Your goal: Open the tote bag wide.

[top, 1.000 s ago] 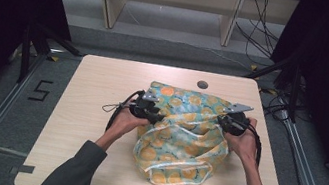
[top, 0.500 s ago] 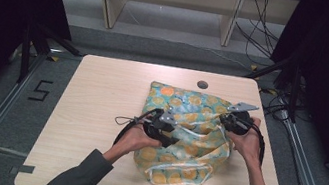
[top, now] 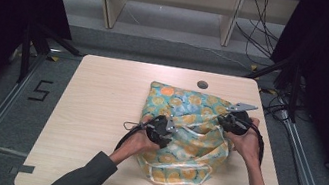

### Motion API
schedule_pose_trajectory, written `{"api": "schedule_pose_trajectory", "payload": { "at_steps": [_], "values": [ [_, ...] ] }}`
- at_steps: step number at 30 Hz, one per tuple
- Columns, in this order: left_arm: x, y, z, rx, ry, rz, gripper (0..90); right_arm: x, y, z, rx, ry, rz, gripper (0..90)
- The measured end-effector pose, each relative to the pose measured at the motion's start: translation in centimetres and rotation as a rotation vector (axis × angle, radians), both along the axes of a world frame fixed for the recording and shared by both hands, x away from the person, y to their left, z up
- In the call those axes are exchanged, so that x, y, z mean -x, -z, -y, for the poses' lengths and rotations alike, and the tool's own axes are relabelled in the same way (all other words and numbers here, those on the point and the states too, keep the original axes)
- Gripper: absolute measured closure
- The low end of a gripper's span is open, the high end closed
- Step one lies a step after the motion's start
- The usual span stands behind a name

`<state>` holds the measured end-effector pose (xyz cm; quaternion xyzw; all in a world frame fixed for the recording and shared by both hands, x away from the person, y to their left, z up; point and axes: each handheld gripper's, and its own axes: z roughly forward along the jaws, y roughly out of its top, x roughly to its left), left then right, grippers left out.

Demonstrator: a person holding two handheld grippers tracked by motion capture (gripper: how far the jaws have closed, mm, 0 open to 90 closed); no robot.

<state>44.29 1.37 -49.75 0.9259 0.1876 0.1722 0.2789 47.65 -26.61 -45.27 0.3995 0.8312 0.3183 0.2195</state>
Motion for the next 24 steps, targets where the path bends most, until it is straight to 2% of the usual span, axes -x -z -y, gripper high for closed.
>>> {"api": "schedule_pose_trajectory", "payload": {
  "at_steps": [1,2,3,4,5,6,7,8,10,11,12,13,14,16,17,18,19,20,21,23,24],
  "values": [
    [0.0,0.1,0.1,0.005,-0.007,0.000,70.1,0.0,0.0,0.0,0.003,-0.001,-0.003,84.6],
    [-0.1,0.1,0.1,-0.017,0.003,0.017,79.2,0.1,-0.1,0.0,-0.013,0.013,-0.013,84.0],
    [-0.1,0.1,0.1,-0.017,0.003,0.017,85.7,0.1,-0.1,0.0,-0.013,0.013,-0.013,84.0],
    [-0.1,0.2,0.1,-0.009,-0.002,0.030,85.7,0.0,-0.1,0.1,-0.007,0.006,0.000,82.9],
    [-0.1,0.1,0.1,-0.011,0.005,0.044,89.3,0.1,-0.2,0.2,-0.022,0.013,-0.005,78.0],
    [-0.1,-0.2,0.0,-0.010,0.011,0.051,89.4,0.2,-0.3,0.2,-0.032,0.017,0.001,74.4],
    [-0.1,-0.5,-0.1,0.031,-0.009,0.059,89.4,0.4,-0.6,0.3,-0.043,0.027,-0.014,70.6],
    [-0.1,-0.9,-0.3,0.034,-0.010,0.060,89.4,0.5,-1.0,0.3,-0.063,0.033,-0.001,67.5],
    [-0.3,-1.8,-0.7,0.073,-0.023,0.072,89.4,0.9,-2.1,0.6,-0.080,0.009,0.020,61.3],
    [-0.5,-2.2,-0.9,0.078,-0.027,0.072,89.4,1.4,-2.8,0.4,-0.126,0.020,0.014,58.8],
    [-0.5,-2.2,-0.9,0.078,-0.027,0.072,89.4,1.4,-2.8,0.4,-0.126,0.020,0.014,58.8],
    [-0.7,-2.5,-1.1,0.090,-0.030,0.072,89.4,1.8,-3.6,0.5,-0.127,0.012,0.052,58.1],
    [-0.9,-2.8,-1.5,0.105,-0.040,0.063,89.3,2.9,-5.4,0.4,-0.158,-0.006,0.050,57.1],
    [-1.0,-2.8,-1.6,0.106,-0.039,0.057,89.3,3.4,-6.0,0.2,-0.174,-0.018,0.055,57.9],
    [-1.1,-2.8,-1.8,0.107,-0.041,0.054,89.3,4.9,-7.3,-0.5,-0.221,-0.081,0.051,60.1],
    [-1.2,-2.8,-1.9,0.114,-0.047,0.051,89.2,5.3,-7.4,-0.9,-0.223,-0.113,0.050,60.4],
    [-1.3,-2.8,-2.0,0.114,-0.042,0.048,89.2,5.9,-7.5,-1.5,-0.216,-0.142,0.022,60.7],
    [-1.3,-2.8,-2.0,0.114,-0.042,0.048,89.1,6.1,-7.1,-2.1,-0.195,-0.182,0.034,60.7],
    [-1.3,-2.7,-2.1,0.120,-0.048,0.033,89.1,6.1,-7.1,-2.1,-0.195,-0.182,0.034,60.7],
    [-1.3,-2.8,-2.3,0.131,-0.044,0.012,88.7,6.8,-5.7,-4.3,-0.120,-0.262,-0.025,60.4],
    [-1.3,-2.8,-2.3,0.131,-0.047,0.009,88.3,7.0,-5.2,-5.0,-0.092,-0.276,-0.072,59.8]
  ]
}}
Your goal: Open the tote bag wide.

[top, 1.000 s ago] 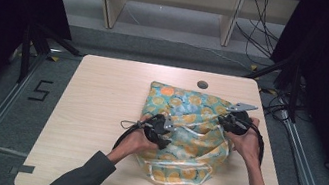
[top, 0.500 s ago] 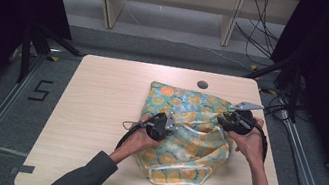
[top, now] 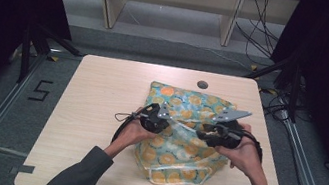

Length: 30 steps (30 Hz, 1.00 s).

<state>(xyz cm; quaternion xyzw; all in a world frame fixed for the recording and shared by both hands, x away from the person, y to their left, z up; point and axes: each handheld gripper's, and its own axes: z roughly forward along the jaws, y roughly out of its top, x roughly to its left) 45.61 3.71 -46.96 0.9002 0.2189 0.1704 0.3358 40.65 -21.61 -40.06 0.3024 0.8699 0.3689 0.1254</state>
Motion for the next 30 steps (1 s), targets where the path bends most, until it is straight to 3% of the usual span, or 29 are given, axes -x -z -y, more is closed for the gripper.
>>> {"api": "schedule_pose_trajectory", "payload": {
  "at_steps": [4,5,8,9,10,12,13,14,15,16,17,19,21,23,25,26,27,28,30],
  "values": [
    [0.0,0.0,-0.2,0.009,0.012,-0.027,86.9,-0.2,2.0,-1.6,0.052,-0.028,0.000,58.6],
    [0.0,0.0,-0.2,0.020,0.011,-0.033,86.6,-0.2,2.9,-2.2,0.086,-0.029,-0.034,58.0],
    [0.0,-0.1,-0.4,0.024,0.009,-0.036,86.0,-0.4,4.3,-2.9,0.186,-0.023,-0.020,55.3],
    [0.1,-0.2,-0.4,0.021,0.015,-0.043,85.8,-0.4,4.6,-3.0,0.200,-0.033,-0.015,54.3],
    [0.0,-0.2,-0.5,0.021,0.015,-0.045,85.2,-0.4,5.2,-3.2,0.247,-0.064,0.003,52.0],
    [0.1,-0.1,-0.5,0.022,0.021,-0.055,84.3,-0.4,5.4,-3.2,0.295,-0.083,-0.014,52.1],
    [0.1,-0.1,-0.5,0.022,0.021,-0.055,83.8,-0.4,5.4,-3.2,0.295,-0.083,-0.014,52.1],
    [0.1,0.0,-0.4,0.028,0.020,-0.067,83.4,-0.5,5.9,-3.3,0.351,-0.072,-0.005,59.0],
    [0.1,0.0,-0.4,0.028,0.020,-0.067,82.8,-0.5,5.9,-3.3,0.351,-0.072,-0.005,59.0],
    [0.1,0.0,-0.4,0.026,0.021,-0.073,82.2,-0.8,6.3,-3.3,0.421,-0.103,0.040,76.1],
    [0.1,0.0,-0.4,0.023,0.028,-0.071,81.5,-1.1,6.4,-3.2,0.435,-0.133,0.060,82.9],
    [0.2,-0.1,-0.4,0.023,0.033,-0.076,77.9,-1.3,6.2,-3.0,0.420,-0.093,0.077,90.0],
    [0.4,-0.3,-0.2,0.041,0.039,-0.062,71.8,-1.6,5.7,-2.7,0.381,-0.073,0.097,90.0],
    [0.6,-0.5,0.1,0.044,0.045,-0.038,65.0,-1.8,4.4,-2.1,0.284,-0.041,0.098,90.0],
    [0.9,-0.9,0.7,0.036,0.038,0.004,55.7,-2.0,3.0,-1.4,0.184,-0.015,0.149,90.0],
    [1.0,-0.9,0.9,0.037,0.036,0.017,51.5,-2.1,2.0,-1.0,0.137,-0.010,0.146,90.0],
    [1.0,-0.9,0.9,0.037,0.036,0.017,46.8,-2.1,2.0,-1.0,0.137,-0.010,0.146,90.0],
    [1.1,-0.9,1.4,0.032,0.026,0.023,41.7,-2.3,0.9,-0.8,0.066,0.016,0.151,90.0],
    [1.2,-0.6,2.0,0.022,0.016,0.024,34.4,-2.6,0.4,-0.7,0.038,0.030,0.152,90.0]
  ]
}}
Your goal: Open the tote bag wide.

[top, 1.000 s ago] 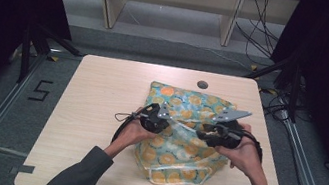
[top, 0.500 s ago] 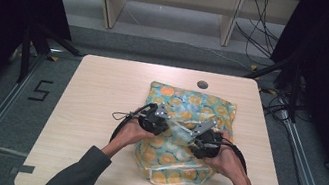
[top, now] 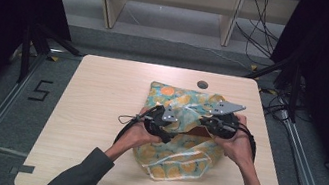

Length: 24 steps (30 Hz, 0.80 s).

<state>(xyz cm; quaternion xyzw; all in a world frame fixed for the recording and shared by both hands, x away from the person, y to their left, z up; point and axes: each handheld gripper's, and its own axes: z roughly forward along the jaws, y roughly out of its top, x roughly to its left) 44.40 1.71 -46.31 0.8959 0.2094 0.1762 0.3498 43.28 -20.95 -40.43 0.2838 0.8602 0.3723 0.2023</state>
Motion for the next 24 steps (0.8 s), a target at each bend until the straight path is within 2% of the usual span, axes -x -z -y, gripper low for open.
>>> {"api": "schedule_pose_trajectory", "payload": {
  "at_steps": [2,4,6,8,9,11,13,14,15,17,18,19,20,21,23,24],
  "values": [
    [0.1,0.2,0.5,-0.004,-0.001,0.004,30.9,-0.4,0.0,-0.1,-0.016,0.007,0.002,90.0],
    [0.2,0.3,0.9,-0.005,-0.004,0.005,28.1,-0.6,0.1,-0.3,-0.022,0.006,-0.019,90.0],
    [0.2,0.6,1.4,-0.041,-0.019,0.044,31.8,-0.7,0.2,-0.5,-0.030,-0.005,-0.024,90.0],
    [-0.1,0.8,1.5,-0.067,-0.041,0.081,46.5,-0.6,0.1,-0.6,-0.044,-0.002,-0.036,90.0],
    [-0.3,0.8,1.4,-0.056,-0.046,0.090,54.3,-0.6,-0.1,-0.5,-0.048,-0.004,-0.040,90.0],
    [-0.4,0.4,1.2,-0.046,-0.028,0.089,74.6,-0.6,-0.1,-0.3,-0.049,0.002,-0.024,90.0],
    [-0.5,0.2,1.1,-0.041,-0.015,0.091,86.7,-0.6,-0.2,-0.3,-0.050,0.005,-0.038,90.0],
    [-0.8,-0.4,0.8,-0.046,-0.009,0.096,88.5,-0.8,-0.1,0.1,-0.056,0.016,-0.024,87.6],
    [-0.9,-0.6,0.7,-0.043,-0.012,0.095,89.0,-0.7,-0.1,0.2,-0.058,0.017,-0.049,85.9],
    [-1.5,-1.2,0.4,-0.009,-0.019,0.077,89.2,-0.4,-0.2,0.4,-0.069,0.034,-0.040,78.5],
    [-1.5,-1.2,0.4,-0.009,-0.019,0.077,89.2,-0.4,-0.2,0.4,-0.069,0.034,-0.040,78.5],
    [-2.0,-1.6,0.2,0.012,-0.026,0.066,89.2,0.0,-0.9,0.9,-0.074,0.045,-0.023,73.0],
    [-2.6,-2.4,-0.1,0.041,-0.035,0.036,89.2,0.3,-1.2,1.0,-0.086,0.053,-0.021,72.1],
    [-2.9,-2.8,-0.2,0.043,-0.027,0.036,89.2,0.8,-1.9,1.2,-0.100,0.037,-0.010,71.4],
    [-3.6,-3.8,-0.4,0.043,-0.036,0.023,89.2,1.8,-2.9,1.3,-0.115,0.042,-0.011,71.7],
    [-4.0,-4.3,-0.5,0.051,-0.038,0.020,89.2,2.3,-3.2,1.2,-0.128,0.026,0.015,73.4]
  ]
}}
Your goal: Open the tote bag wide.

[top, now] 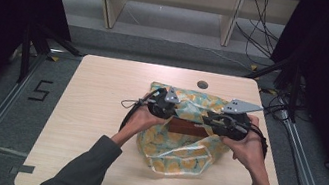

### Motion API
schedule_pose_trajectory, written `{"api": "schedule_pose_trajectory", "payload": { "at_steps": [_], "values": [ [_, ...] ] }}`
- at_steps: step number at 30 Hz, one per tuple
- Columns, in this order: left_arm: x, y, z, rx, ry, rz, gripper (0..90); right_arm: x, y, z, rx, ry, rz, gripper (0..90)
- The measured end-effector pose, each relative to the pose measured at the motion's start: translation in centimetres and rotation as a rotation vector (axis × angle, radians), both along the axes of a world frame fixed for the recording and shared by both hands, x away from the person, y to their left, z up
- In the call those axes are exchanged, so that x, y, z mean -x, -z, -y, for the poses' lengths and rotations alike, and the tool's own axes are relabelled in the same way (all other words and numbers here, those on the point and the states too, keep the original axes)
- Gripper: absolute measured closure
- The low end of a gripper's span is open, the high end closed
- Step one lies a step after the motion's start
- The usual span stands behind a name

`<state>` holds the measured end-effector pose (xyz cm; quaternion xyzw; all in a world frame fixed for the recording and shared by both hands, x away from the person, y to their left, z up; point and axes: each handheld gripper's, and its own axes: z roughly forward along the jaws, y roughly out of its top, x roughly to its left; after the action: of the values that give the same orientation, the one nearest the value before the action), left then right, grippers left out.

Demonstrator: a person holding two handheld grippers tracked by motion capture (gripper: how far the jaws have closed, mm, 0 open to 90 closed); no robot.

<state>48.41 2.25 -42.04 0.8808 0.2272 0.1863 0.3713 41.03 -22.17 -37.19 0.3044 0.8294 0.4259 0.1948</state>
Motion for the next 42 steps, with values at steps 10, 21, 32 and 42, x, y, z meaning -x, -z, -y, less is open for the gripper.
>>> {"api": "schedule_pose_trajectory", "payload": {
  "at_steps": [10,21,32,42],
  "values": [
    [-2.8,-2.5,0.7,0.005,-0.016,-0.080,89.1,-0.8,3.5,-4.2,0.178,-0.049,-0.122,87.9],
    [-7.4,-2.6,-1.2,0.128,-0.123,-0.228,89.1,1.1,9.4,-4.2,0.341,-0.177,-0.348,90.0],
    [-9.4,-1.7,-3.7,0.236,-0.209,-0.331,89.2,3.1,10.8,-1.4,0.375,-0.168,-0.378,90.0],
    [-9.1,-1.8,-2.0,0.194,-0.184,-0.332,89.0,2.0,2.6,-3.0,0.030,-0.111,-0.100,83.2]
  ]
}}
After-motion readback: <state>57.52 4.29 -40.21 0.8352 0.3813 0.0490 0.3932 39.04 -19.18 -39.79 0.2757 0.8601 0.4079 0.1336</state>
